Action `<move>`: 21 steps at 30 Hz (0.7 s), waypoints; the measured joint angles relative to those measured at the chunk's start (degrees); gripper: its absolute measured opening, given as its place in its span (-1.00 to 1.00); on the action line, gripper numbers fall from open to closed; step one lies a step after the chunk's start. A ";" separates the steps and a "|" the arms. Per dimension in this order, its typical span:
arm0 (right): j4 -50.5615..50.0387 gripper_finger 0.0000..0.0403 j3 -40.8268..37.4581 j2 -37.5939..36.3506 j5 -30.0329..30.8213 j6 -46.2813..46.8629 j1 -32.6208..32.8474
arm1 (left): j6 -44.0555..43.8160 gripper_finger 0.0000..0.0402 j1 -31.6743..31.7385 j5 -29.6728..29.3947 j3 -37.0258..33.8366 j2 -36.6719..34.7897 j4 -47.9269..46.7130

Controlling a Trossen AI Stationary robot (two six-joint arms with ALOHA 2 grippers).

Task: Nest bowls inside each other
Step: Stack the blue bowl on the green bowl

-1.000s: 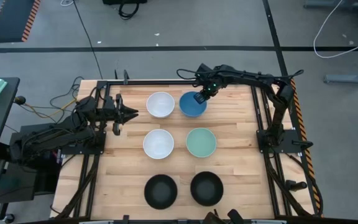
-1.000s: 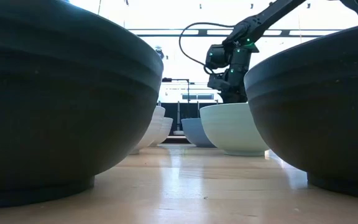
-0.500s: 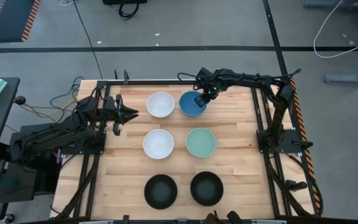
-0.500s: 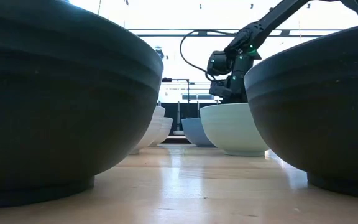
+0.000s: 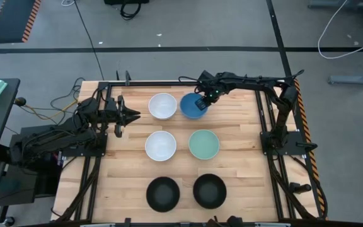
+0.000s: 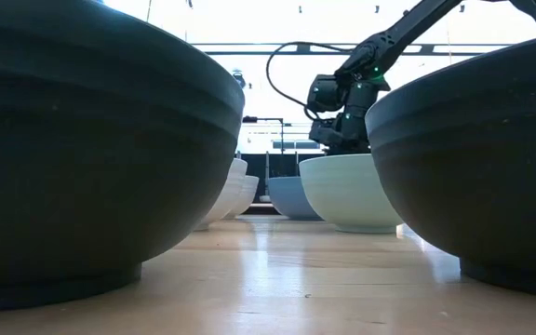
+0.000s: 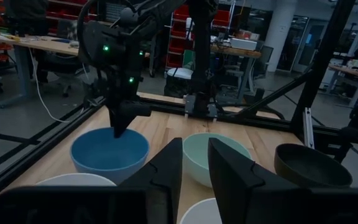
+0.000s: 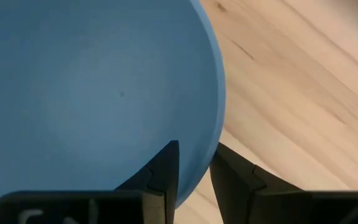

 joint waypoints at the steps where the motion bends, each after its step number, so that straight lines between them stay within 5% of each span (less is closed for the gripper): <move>1: 0.54 -0.53 0.00 0.00 -0.11 0.00 0.05 | -0.01 -0.58 0.00 0.01 0.00 0.01 0.00; 13: 2.72 -0.94 0.00 0.00 -0.43 1.86 0.01 | -0.03 -0.59 -0.01 0.01 0.00 0.01 0.02; 21: 2.66 -0.96 0.01 0.00 -0.43 -0.10 0.01 | -0.03 -0.64 -0.02 -0.01 0.00 0.01 0.02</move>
